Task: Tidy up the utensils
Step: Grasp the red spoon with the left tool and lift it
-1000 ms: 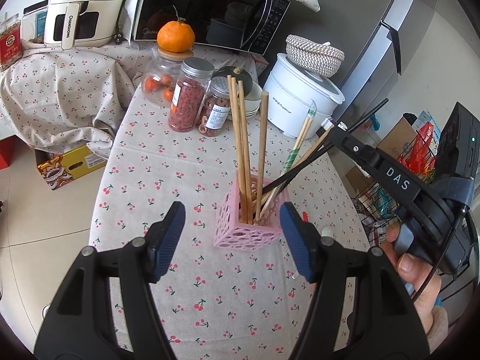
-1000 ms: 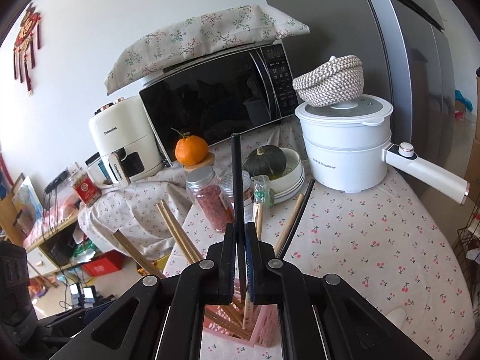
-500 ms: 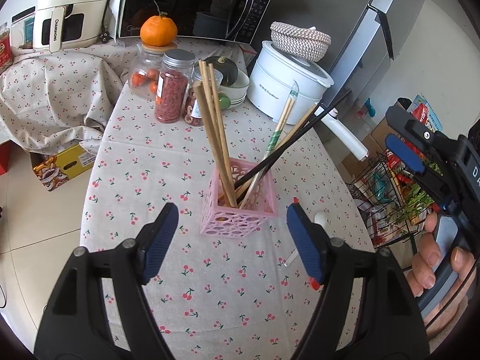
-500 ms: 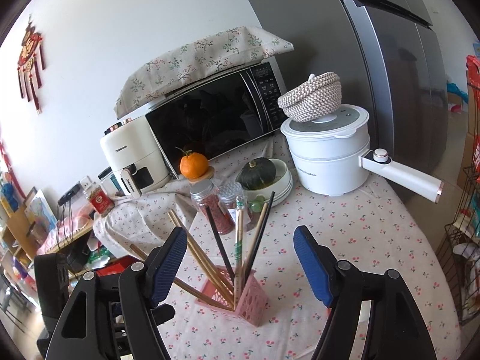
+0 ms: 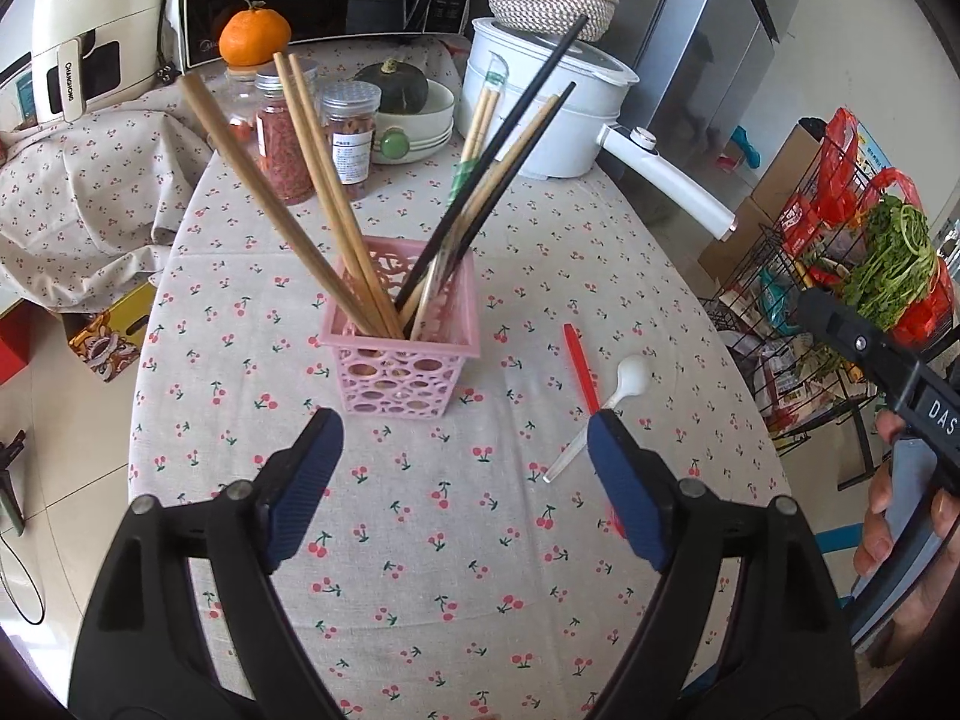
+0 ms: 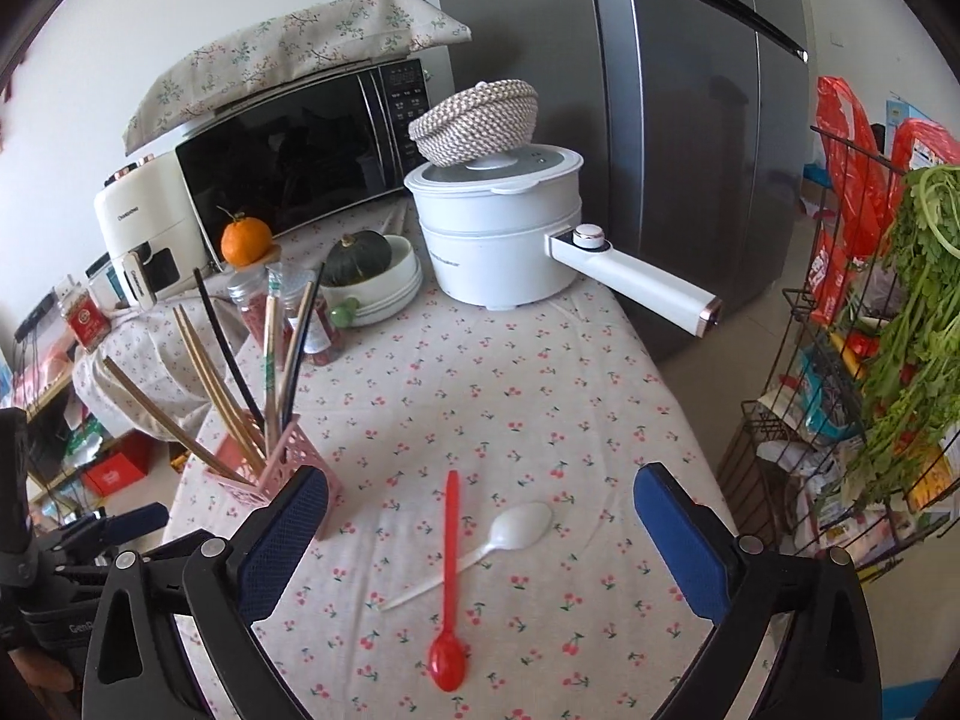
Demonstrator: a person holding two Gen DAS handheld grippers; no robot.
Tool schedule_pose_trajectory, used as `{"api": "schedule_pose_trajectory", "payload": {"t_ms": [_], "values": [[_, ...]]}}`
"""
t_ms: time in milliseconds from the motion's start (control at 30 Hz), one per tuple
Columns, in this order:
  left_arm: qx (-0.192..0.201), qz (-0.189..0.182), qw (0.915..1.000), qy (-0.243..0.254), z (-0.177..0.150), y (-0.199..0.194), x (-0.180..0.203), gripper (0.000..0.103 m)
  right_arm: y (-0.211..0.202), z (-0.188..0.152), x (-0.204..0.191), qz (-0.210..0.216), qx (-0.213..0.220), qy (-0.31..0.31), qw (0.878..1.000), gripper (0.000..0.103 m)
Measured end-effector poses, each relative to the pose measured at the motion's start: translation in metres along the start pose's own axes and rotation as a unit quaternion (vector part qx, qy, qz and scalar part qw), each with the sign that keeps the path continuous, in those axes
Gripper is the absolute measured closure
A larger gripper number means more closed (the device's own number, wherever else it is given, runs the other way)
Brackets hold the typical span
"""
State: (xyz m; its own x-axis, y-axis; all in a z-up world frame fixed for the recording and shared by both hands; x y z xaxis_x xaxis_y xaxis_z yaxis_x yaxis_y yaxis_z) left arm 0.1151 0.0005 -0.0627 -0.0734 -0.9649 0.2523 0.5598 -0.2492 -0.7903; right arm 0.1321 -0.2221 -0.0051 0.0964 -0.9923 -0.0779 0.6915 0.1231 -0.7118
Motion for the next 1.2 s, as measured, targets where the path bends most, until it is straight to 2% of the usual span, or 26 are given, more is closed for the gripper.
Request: {"api": "schedule_pose_trajectory", "payload": {"t_ms": [333,667,767,833,1067,1133,1200], "values": [[-0.03,0.02,0.9989,0.029,-0.008,0.037,0.049,0.019,0.019,-0.032,0.051,-0.041,-0.076,0.019,0.996,0.0],[-0.065,0.016,0.9971,0.036,-0.003,0.091,0.083,0.019,0.043,-0.052,0.088,-0.054,-0.123,0.038,0.99,0.0],[-0.08,0.015,0.9964,0.025,-0.003,0.114,0.089,0.036,0.049,-0.055,0.097,-0.057,-0.131,0.047,0.989,0.0],[-0.095,0.011,0.9953,0.017,-0.005,0.129,0.091,0.052,0.054,-0.058,0.101,-0.06,-0.137,0.053,0.987,0.0],[-0.109,0.031,0.9934,0.02,-0.006,0.162,0.1,0.076,0.066,-0.064,0.107,-0.06,-0.154,0.046,0.985,0.0],[-0.114,0.037,0.9926,0.02,-0.006,0.167,0.099,0.088,0.068,-0.064,0.107,-0.061,-0.156,0.044,0.985,0.0],[-0.109,0.045,0.9927,0.025,-0.005,0.167,0.097,0.092,0.069,-0.065,0.108,-0.062,-0.159,0.044,0.984,0.0]]}}
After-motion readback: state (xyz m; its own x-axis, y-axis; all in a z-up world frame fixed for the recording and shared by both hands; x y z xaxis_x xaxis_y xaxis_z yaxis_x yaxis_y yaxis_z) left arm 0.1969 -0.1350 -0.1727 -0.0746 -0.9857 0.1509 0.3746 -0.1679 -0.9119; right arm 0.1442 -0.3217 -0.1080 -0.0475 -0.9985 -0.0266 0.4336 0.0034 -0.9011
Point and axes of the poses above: each gripper's, at about its wrist camera, not at the fingertips, and y roughly the way its jaws point, x to its right, z to its top, the point moved 3 cm from there along y, roughly the way its jaws point, and after that the axes turned 4 degrees about -y, right-handed, at the moved point
